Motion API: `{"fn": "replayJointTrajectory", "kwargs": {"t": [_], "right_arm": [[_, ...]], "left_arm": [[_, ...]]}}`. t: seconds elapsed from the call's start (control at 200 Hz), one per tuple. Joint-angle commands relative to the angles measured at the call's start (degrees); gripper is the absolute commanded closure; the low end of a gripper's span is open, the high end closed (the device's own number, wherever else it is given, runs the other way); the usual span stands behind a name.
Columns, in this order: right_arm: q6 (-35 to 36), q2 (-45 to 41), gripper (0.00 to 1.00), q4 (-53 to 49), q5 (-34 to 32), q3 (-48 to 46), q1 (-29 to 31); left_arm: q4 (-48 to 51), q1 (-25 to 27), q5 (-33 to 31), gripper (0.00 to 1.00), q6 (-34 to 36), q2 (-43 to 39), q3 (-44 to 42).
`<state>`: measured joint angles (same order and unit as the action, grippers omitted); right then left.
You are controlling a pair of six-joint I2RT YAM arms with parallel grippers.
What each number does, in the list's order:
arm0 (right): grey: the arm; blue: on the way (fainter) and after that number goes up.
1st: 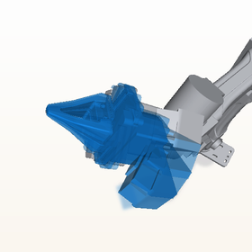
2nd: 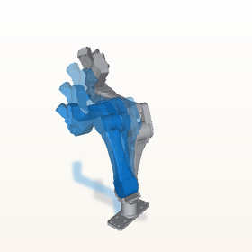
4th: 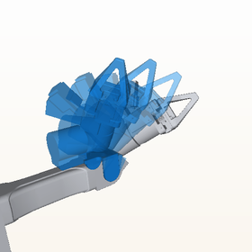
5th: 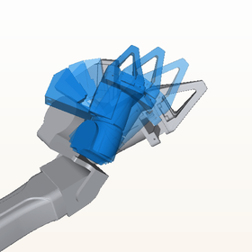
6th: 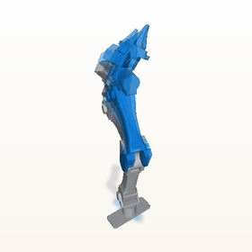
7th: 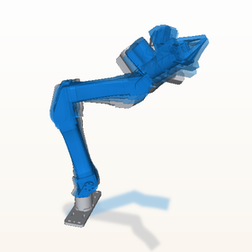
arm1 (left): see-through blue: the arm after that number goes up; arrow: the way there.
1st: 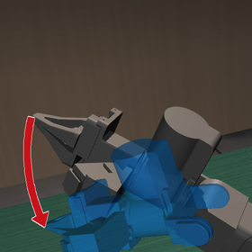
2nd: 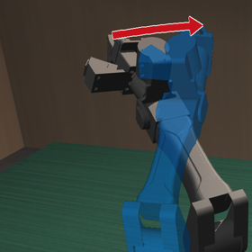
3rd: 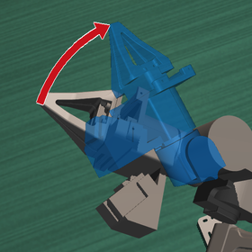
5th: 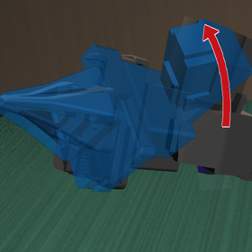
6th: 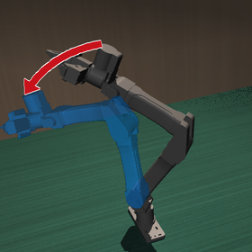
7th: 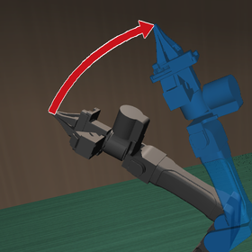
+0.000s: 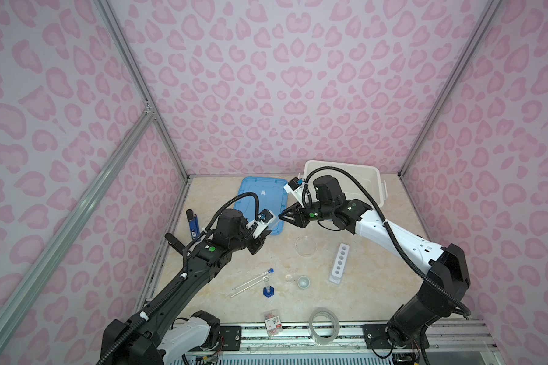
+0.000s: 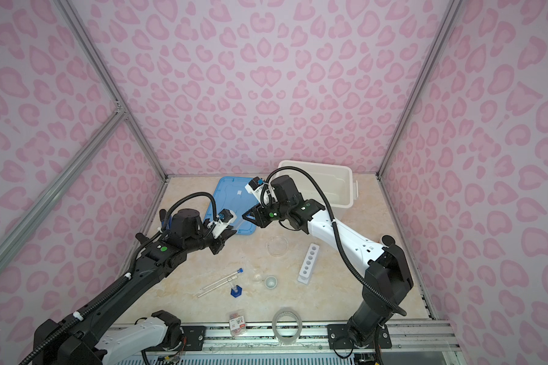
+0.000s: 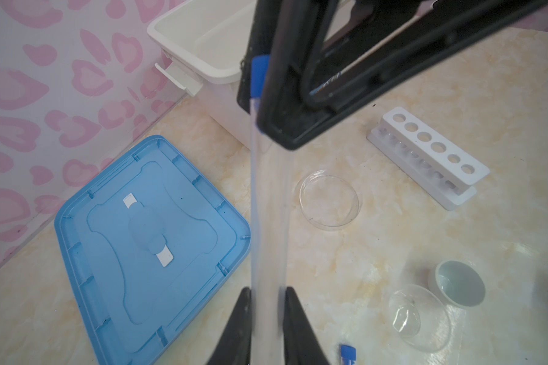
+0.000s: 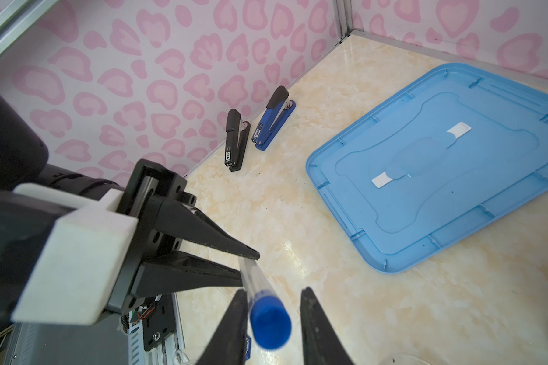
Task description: Organize the chemistry lab equipment
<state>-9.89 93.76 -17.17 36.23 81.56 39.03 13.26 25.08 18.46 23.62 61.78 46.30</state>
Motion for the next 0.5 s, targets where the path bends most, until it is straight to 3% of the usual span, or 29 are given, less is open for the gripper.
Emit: {"fn": "replayJointTrajectory", "kwargs": {"t": [0.0, 0.5], "right_arm": [[-0.4, 0.1, 0.72, 0.9, -0.7, -0.6, 0.2], [-0.3, 0.3, 0.77, 0.6, -1.5, -0.4, 0.2]], "left_arm": [[-1.6, 0.0, -0.2, 0.79, 0.3, -0.5, -0.1], [-2.0, 0.0, -1.8, 0.76, 0.7, -0.2, -0.7]]}}
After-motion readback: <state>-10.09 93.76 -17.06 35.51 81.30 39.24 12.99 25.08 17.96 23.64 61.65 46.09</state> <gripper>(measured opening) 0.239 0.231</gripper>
